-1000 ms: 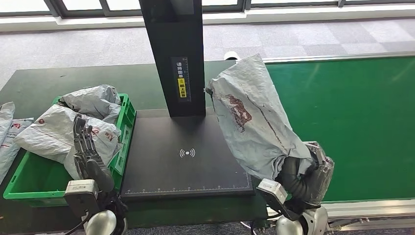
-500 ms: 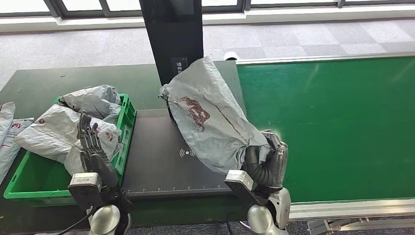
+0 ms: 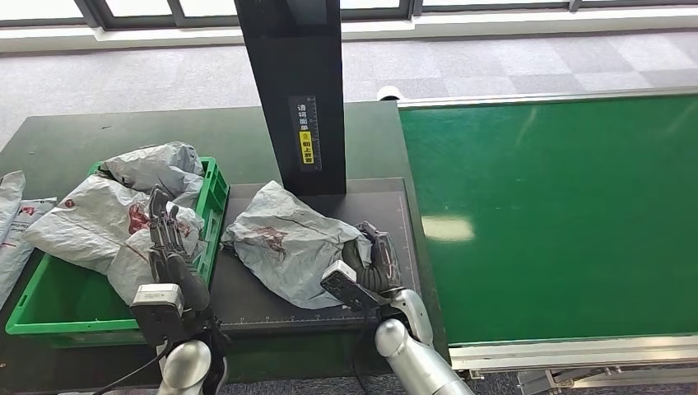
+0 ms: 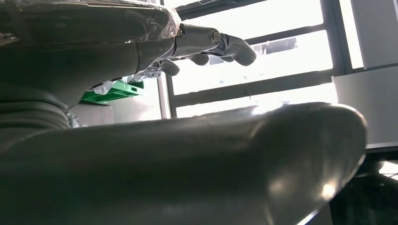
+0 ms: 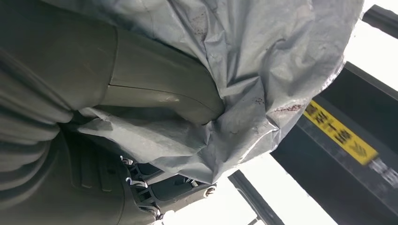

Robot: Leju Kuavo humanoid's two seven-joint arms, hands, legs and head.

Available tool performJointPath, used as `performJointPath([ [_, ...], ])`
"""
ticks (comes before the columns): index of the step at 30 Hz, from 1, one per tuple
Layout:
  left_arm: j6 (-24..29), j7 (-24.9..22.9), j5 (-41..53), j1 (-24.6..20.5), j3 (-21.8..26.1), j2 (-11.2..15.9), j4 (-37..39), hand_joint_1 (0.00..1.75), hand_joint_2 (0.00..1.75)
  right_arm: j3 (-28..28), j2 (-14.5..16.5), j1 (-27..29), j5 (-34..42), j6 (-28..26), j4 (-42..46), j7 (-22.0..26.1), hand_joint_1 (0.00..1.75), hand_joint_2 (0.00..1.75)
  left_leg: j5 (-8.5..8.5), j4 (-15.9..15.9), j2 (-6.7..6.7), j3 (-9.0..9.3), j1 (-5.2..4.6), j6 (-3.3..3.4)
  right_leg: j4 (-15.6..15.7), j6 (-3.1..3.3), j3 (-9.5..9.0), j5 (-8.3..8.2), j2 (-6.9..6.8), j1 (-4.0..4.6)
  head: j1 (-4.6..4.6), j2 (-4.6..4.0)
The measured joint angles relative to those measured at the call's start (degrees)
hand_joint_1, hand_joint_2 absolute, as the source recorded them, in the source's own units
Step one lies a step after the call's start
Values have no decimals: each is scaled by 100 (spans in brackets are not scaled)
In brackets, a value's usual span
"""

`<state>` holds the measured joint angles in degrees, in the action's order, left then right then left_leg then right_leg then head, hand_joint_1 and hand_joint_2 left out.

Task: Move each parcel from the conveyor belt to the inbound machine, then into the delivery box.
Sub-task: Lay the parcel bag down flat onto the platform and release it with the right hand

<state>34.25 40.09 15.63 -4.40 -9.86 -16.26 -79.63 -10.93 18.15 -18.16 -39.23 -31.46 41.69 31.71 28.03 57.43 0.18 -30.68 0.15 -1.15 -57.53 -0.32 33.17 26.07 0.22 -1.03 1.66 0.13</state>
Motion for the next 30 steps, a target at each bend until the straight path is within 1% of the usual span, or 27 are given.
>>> performJointPath([
  [7,15,0,0,-1,0,-3,13,0,0,-46,10,-163,-1,25,-427,-4,175,175,0,0,-1,-5,-1,0,1,0,5,0,0,-1,0,0],
  [18,17,0,0,-1,0,-3,22,0,0,-84,10,-196,0,25,-576,-2,175,175,0,1,-1,-5,-1,0,0,0,6,0,1,0,0,0],
  [19,17,0,0,-1,0,-3,23,0,0,-85,10,-197,1,26,-580,-3,170,175,0,1,-1,-5,-1,0,0,0,6,0,1,0,0,0],
  [20,17,0,0,-1,0,-3,25,0,0,-85,10,-198,4,27,-585,-4,137,175,0,1,-1,-5,-1,0,0,0,6,0,1,0,0,0],
  [22,17,0,0,-1,0,-3,27,0,0,-85,10,-203,19,54,-596,-19,51,175,0,1,-1,-5,-1,0,0,0,6,0,1,0,0,0],
  [23,17,-1,1,-3,0,-3,28,0,0,-85,10,-207,32,87,-605,-42,12,175,0,1,-1,-5,-1,0,0,0,7,0,1,0,0,0],
  [24,17,-4,3,-6,0,-3,32,0,0,-85,10,-211,44,124,-616,-67,1,175,0,1,-1,-5,-1,0,0,0,7,0,1,0,0,0],
  [27,10,-37,34,-29,0,-3,56,0,0,-85,10,-217,65,191,-653,-92,0,175,0,1,-1,-5,-1,0,1,0,7,0,1,0,0,0],
  [30,-13,-63,76,-63,0,-3,88,0,0,-85,10,-216,109,242,-666,3,0,175,0,1,-2,-4,-1,0,1,0,7,0,1,0,0,0],
])
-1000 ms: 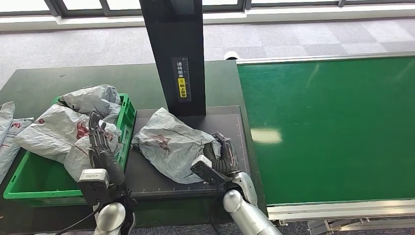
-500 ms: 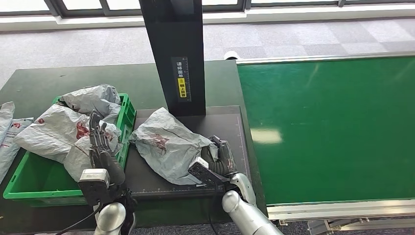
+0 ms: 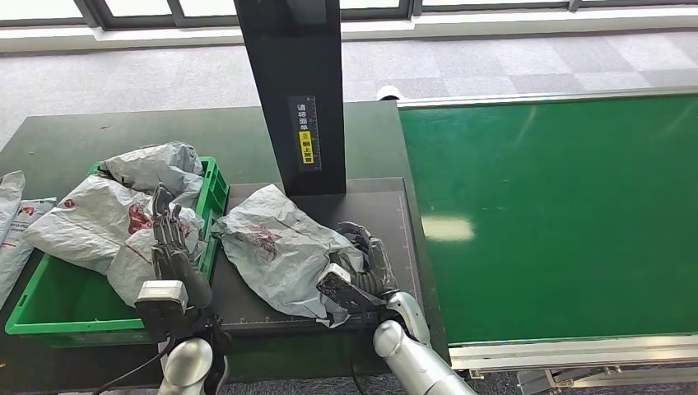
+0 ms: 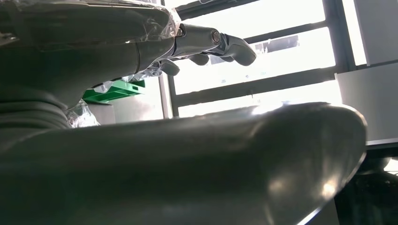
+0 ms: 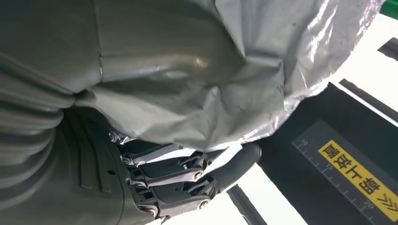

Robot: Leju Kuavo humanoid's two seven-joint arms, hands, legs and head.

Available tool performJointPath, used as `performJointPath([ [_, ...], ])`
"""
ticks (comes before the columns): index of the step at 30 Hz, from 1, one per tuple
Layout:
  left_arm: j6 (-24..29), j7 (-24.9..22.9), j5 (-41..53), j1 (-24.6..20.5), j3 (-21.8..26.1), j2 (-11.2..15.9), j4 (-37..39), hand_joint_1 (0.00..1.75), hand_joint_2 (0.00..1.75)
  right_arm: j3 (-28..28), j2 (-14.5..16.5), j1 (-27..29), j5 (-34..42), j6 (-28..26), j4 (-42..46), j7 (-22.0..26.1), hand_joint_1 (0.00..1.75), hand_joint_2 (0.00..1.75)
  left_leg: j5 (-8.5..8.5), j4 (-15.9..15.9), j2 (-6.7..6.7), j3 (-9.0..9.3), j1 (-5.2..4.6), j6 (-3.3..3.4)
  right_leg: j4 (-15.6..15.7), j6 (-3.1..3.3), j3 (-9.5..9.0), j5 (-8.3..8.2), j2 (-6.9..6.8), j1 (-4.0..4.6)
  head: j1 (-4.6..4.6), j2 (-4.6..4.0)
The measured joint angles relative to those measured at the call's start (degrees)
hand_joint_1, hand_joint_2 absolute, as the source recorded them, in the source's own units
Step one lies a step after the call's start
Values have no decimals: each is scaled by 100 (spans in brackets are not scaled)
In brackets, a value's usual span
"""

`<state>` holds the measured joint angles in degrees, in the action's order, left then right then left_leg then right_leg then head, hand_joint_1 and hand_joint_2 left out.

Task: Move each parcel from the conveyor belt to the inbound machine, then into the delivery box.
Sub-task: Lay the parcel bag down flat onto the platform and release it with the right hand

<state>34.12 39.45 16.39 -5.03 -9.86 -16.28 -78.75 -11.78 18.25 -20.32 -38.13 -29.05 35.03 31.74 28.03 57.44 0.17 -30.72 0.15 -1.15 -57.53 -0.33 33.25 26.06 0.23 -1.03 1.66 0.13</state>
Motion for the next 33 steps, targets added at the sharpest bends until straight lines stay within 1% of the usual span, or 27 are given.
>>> performJointPath([
  [3,-32,-38,60,-9,-17,1,19,0,0,0,-7,55,95,54,87,87,0,175,0,0,0,0,0,0,0,0,2,0,0,0,0,0],
  [5,-15,-172,233,-9,-49,2,25,0,0,0,-29,192,138,84,328,72,0,175,0,2,1,1,0,0,1,0,3,0,0,0,-1,0],
  [7,201,-386,762,-8,-85,-11,83,0,0,-14,-110,514,108,187,922,-187,0,175,2,4,7,-1,0,1,2,-1,3,2,-5,0,-1,0],
  [9,458,-510,1329,-6,-99,-38,184,0,0,-36,-237,946,20,410,1704,-618,0,175,4,4,10,-9,0,3,2,-3,7,4,-9,0,0,0],
  [11,549,-540,1552,-6,-99,-64,260,0,0,-44,-333,1274,-54,604,2268,-901,0,175,7,4,2,-16,0,4,2,-3,14,3,-3,-2,0,0],
  [15,567,-645,1591,-9,-108,-90,351,0,0,-43,-426,1619,-115,714,2892,-1053,0,175,8,6,-5,-15,-1,6,4,-4,17,3,2,-1,0,0],
  [24,537,-864,1637,-39,-324,-74,456,0,0,-39,-485,1981,-280,735,3605,-1139,0,175,7,7,-5,-13,0,5,2,-3,15,1,2,0,0,0],
  [28,182,-1070,1868,-70,-494,-28,513,0,0,-23,-485,2061,-370,800,3853,-1164,0,175,7,7,-5,-13,0,5,2,-3,15,1,2,-1,0,0],
  [31,114,-1096,1893,-75,-511,-23,521,0,0,-21,-485,2067,-375,810,3874,-1165,0,175,7,7,-5,-13,0,5,2,-3,15,1,2,-1,0,0],
  [33,-96,-1166,1981,-96,-554,-1,547,0,0,-13,-486,2085,-380,826,3919,-1166,0,175,7,7,-4,-14,0,5,2,-3,15,1,2,-1,0,0],
])
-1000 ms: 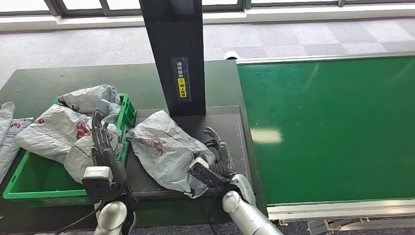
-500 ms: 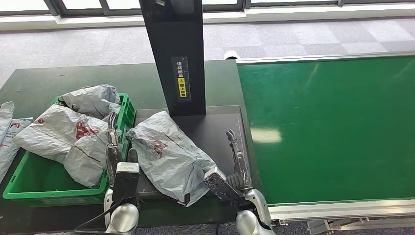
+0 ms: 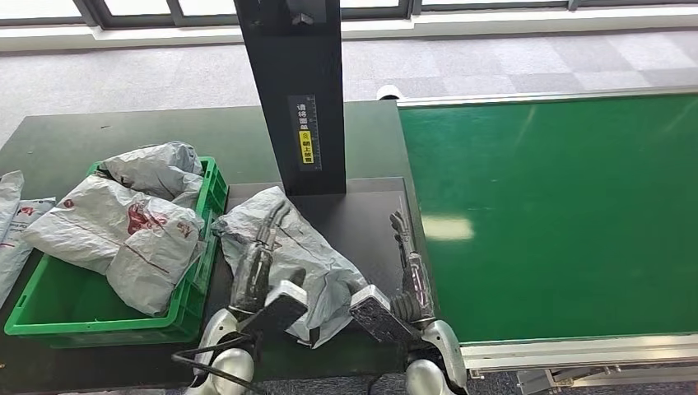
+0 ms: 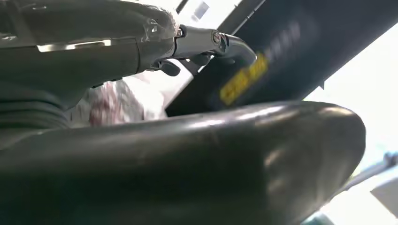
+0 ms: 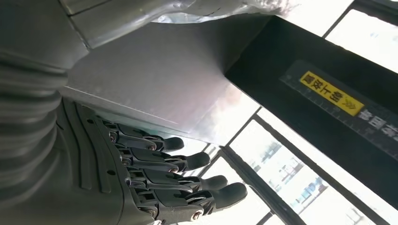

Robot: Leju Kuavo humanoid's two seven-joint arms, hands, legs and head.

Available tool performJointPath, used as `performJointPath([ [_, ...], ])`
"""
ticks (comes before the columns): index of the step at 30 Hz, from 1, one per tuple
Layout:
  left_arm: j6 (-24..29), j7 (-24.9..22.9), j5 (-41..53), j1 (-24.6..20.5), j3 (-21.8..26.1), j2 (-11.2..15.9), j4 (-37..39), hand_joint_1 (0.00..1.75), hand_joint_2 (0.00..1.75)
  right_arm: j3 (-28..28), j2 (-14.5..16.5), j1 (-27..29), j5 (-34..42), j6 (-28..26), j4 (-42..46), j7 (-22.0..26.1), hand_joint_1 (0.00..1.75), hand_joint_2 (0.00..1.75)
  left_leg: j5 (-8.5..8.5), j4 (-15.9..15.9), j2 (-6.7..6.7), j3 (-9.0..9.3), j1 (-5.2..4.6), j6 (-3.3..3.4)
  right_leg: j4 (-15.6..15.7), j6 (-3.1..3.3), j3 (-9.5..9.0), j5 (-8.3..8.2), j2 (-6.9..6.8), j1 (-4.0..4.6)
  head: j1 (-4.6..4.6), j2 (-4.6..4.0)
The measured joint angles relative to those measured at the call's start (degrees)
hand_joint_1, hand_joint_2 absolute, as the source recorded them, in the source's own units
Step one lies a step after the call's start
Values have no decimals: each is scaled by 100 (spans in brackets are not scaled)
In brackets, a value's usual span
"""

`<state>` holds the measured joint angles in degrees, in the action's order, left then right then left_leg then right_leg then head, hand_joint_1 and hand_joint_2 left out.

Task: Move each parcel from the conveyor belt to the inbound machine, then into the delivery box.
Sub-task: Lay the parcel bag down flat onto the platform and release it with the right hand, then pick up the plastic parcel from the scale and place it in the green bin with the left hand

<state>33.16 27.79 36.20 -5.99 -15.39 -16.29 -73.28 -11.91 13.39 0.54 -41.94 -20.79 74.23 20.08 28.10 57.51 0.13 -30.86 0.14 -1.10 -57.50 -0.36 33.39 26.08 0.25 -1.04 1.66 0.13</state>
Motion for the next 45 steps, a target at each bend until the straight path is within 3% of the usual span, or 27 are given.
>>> performJointPath([
  [1,-331,-156,398,-31,-108,42,87,0,0,10,-2,30,8,26,97,25,0,175,0,0,0,0,0,0,0,0,0,0,0,-1,0,0],
  [4,-1164,-872,2473,-177,-693,154,811,0,131,32,-17,170,118,107,587,300,0,175,1,1,-2,-1,0,1,1,-1,2,0,1,-2,0,0],
  [5,-1185,-991,2819,-211,-816,158,1019,0,175,32,-22,200,150,113,694,374,0,175,1,2,-2,-1,-1,1,1,-1,2,0,1,-2,0,0],
  [13,-1363,-1585,3889,-398,-1044,143,1916,0,175,32,-36,324,358,-48,1100,834,0,175,1,2,-1,0,0,1,0,0,0,0,1,1,0,0],
  [25,-1566,-1934,4433,-571,-1057,88,2623,0,175,24,-109,344,630,-118,1239,1010,0,175,2,2,0,1,0,2,0,-2,-18,1,-1,-1,0,0],
  [35,-1562,-2000,4496,-612,-1065,23,2779,2,175,11,-161,339,679,-127,1239,1055,0,175,16,1,2,-16,0,14,3,-8,-54,10,-9,-2,0,0],
  [39,-1468,-2101,4653,-590,-1066,16,2761,175,175,-11,-178,319,749,-148,1234,1075,0,175,14,1,2,-7,0,17,3,-9,-64,8,-9,-5,0,0],
  [45,-1130,-1970,4711,-350,-1066,50,2418,175,175,-50,-206,279,860,-222,1226,1120,0,175,13,1,0,-6,0,17,3,-9,-60,7,-7,-6,0,0],
])
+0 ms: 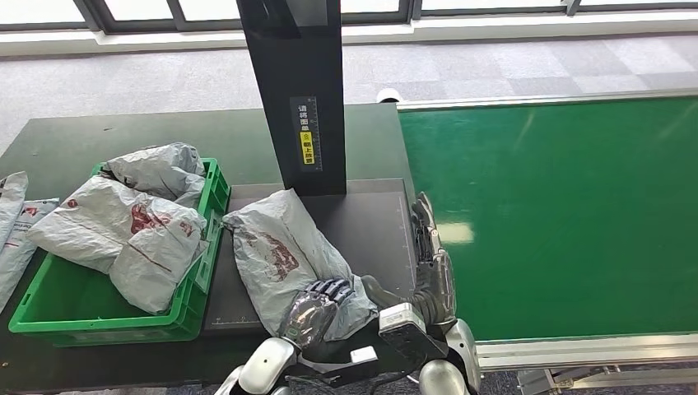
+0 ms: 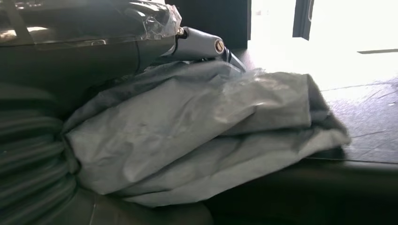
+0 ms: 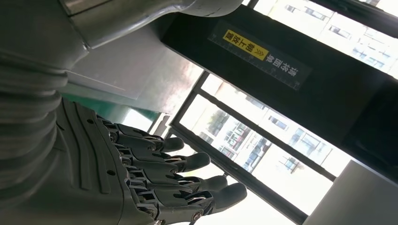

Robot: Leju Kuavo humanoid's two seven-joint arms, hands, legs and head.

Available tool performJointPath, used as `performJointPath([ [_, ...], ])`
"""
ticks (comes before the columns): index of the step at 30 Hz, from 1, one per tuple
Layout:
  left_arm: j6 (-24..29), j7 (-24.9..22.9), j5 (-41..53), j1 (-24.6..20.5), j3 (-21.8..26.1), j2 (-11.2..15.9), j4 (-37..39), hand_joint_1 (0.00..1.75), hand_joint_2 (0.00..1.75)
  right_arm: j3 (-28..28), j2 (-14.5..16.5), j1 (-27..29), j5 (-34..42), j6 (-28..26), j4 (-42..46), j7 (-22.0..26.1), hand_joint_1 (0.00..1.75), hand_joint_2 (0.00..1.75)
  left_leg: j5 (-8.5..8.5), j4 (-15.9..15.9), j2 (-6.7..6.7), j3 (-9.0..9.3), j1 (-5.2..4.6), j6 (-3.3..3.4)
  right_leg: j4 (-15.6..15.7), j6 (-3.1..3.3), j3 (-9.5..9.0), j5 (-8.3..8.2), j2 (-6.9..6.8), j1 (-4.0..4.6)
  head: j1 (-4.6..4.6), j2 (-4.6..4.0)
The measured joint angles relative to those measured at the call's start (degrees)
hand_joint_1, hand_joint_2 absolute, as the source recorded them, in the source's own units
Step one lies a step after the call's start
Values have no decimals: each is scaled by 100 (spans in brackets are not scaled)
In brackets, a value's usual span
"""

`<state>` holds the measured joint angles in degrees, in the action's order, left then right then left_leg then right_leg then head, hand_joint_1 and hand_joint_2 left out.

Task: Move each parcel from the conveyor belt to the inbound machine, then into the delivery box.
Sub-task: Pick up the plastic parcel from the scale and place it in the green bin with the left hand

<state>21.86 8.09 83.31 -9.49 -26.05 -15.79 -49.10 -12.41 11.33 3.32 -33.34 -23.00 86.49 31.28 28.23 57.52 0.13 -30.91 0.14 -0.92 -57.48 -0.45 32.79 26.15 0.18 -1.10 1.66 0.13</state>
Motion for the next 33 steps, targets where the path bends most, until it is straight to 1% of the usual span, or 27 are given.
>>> performJointPath([
  [4,24,144,-85,114,0,53,-274,175,175,-38,-17,-17,36,-26,0,33,0,175,-2,0,0,-5,0,-2,0,0,7,0,0,2,0,0],
  [9,26,172,-111,165,-2,98,-450,175,175,-87,-22,-29,46,-49,0,35,0,175,-4,0,-2,-8,0,-4,0,1,11,-1,1,2,0,0],
  [23,134,217,-240,205,-1,126,-563,175,175,-97,-25,35,-35,-70,28,24,0,175,-20,2,-1,17,0,-5,-1,-5,32,-17,3,2,0,0],
  [26,166,219,-246,216,0,126,-731,175,175,-97,-30,86,-79,-74,58,13,0,175,-23,2,-1,13,0,-4,-1,-6,38,-21,3,1,0,0],
  [33,440,236,-240,317,0,163,-1268,175,175,-97,-38,174,-110,-91,113,16,0,175,-23,2,1,3,0,-4,-2,-6,47,-21,3,0,0,0],
])
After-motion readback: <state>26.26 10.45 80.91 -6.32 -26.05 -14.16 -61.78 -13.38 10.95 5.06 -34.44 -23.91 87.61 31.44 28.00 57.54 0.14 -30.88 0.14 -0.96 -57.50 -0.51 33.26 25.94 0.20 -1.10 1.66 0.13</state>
